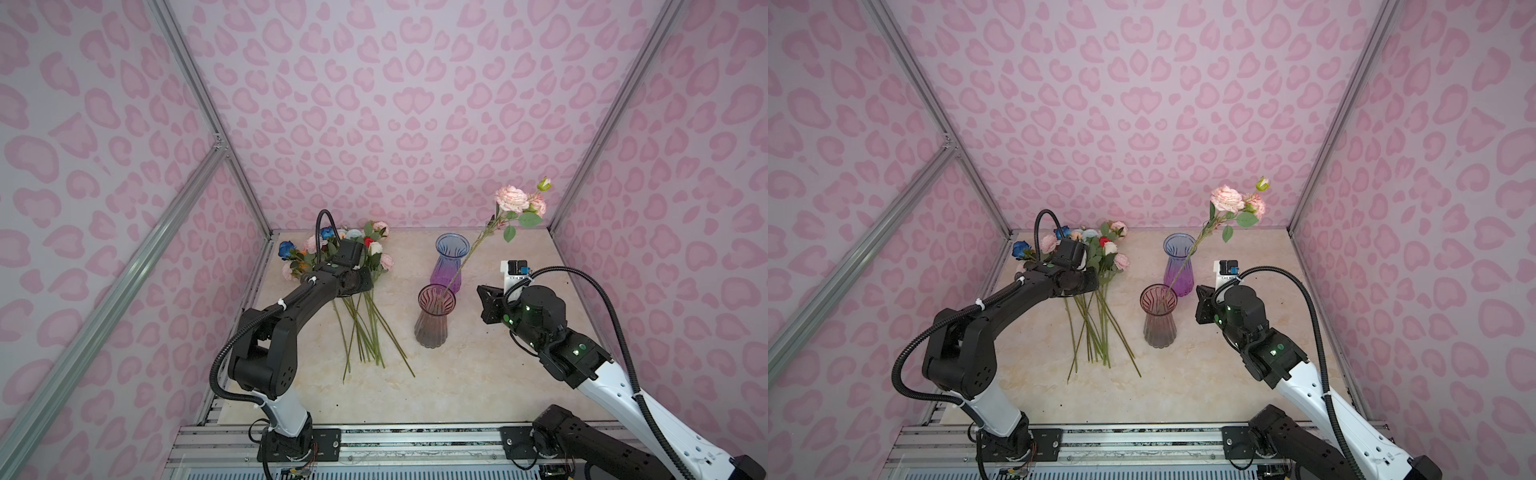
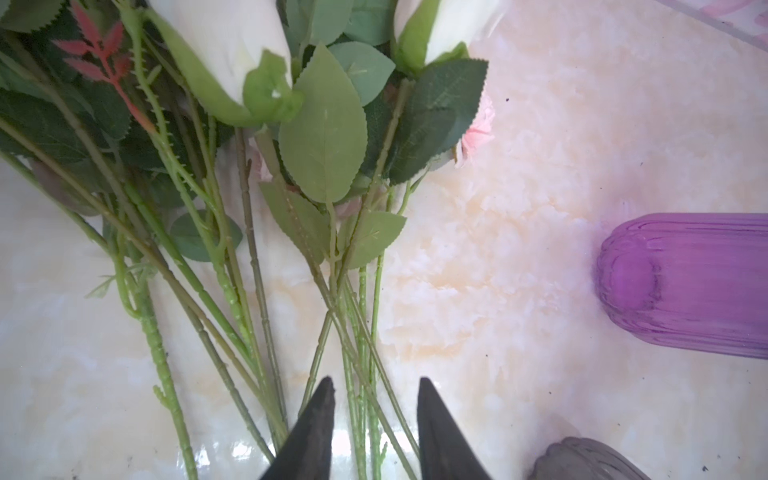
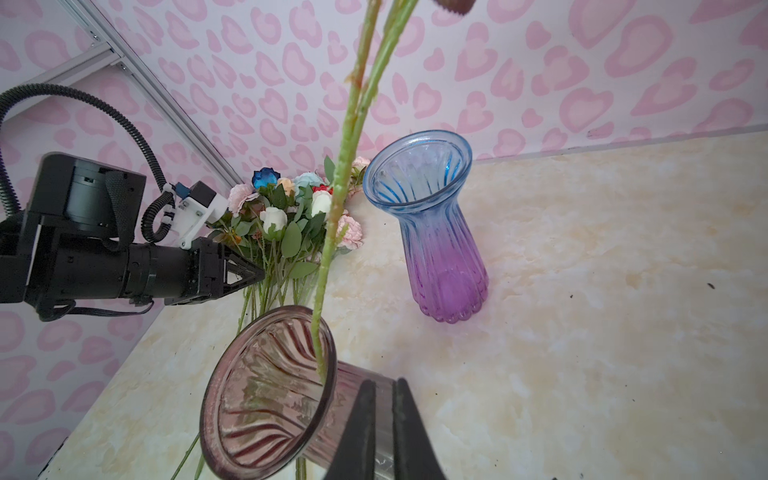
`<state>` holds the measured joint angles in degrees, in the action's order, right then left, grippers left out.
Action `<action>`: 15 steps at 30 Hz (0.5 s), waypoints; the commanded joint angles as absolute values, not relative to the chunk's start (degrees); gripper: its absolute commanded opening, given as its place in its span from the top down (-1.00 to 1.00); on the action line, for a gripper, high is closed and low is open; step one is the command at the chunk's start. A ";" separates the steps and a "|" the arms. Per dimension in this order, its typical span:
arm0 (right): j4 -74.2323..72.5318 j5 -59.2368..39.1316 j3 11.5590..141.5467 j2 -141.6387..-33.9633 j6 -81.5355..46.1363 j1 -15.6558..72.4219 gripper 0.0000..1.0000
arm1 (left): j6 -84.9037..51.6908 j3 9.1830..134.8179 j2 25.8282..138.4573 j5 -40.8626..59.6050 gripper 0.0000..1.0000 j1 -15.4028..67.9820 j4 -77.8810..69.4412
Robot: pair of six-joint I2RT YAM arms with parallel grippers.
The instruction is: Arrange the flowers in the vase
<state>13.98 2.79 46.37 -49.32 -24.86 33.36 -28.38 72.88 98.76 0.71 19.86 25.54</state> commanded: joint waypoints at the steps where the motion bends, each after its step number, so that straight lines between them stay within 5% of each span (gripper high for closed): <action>1: 12.57 1.37 45.84 -50.02 -24.52 33.46 0.75 | -29.09 71.41 98.62 2.56 0.29 20.89 25.07; 15: 11.35 1.49 41.23 -46.30 -25.39 33.45 0.72 | -39.67 68.51 101.81 -6.16 0.34 28.45 27.54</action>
